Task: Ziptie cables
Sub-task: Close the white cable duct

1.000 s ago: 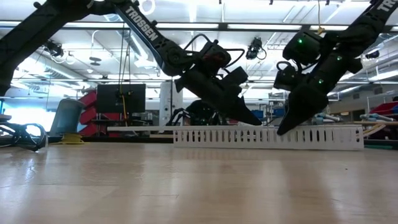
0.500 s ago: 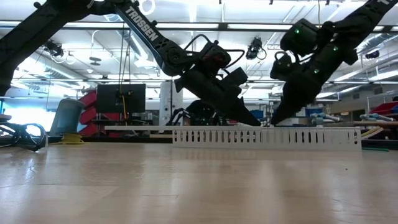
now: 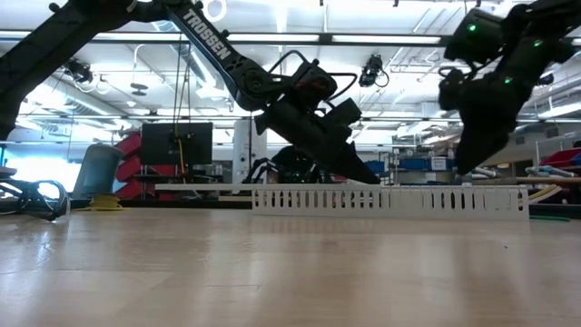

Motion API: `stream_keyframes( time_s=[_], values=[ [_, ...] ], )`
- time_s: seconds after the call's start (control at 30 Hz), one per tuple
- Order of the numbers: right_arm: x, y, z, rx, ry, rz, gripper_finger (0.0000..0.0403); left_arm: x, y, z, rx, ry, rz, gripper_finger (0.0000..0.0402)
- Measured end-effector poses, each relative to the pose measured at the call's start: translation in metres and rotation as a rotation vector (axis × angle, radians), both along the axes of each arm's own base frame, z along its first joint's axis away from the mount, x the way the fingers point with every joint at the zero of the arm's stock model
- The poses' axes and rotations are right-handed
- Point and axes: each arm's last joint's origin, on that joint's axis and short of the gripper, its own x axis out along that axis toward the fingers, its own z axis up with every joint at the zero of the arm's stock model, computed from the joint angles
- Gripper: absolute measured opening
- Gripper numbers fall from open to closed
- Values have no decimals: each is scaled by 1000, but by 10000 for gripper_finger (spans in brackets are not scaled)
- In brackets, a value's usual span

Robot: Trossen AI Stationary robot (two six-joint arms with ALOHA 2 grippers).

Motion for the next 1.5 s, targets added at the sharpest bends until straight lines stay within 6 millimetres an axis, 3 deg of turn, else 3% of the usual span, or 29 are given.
stream_keyframes(
  time_s=[0.2, 0.57, 0.73, 0.93, 1.3, 1.5],
  values=[
    [-12, 8, 6, 67, -61, -78, 234, -3, 2, -2, -8, 28, -31, 0],
    [-5, 9, -22, 81, -94, -57, 231, -5, 2, -3, 3, 42, -84, 0],
    [5, 12, -14, 139, -236, 34, 228, -6, 2, -4, 2, 55, -93, 0],
    [15, 11, -4, -11, -340, 116, 219, -6, 2, -5, 4, 55, -97, 0],
    [25, 6, -35, -99, -97, 193, 215, -6, 2, -5, 3, 52, -96, 0],
    [35, 3, -40, -158, -103, 238, 217, -6, 2, -5, 2, 44, -93, 0]
  ],
)
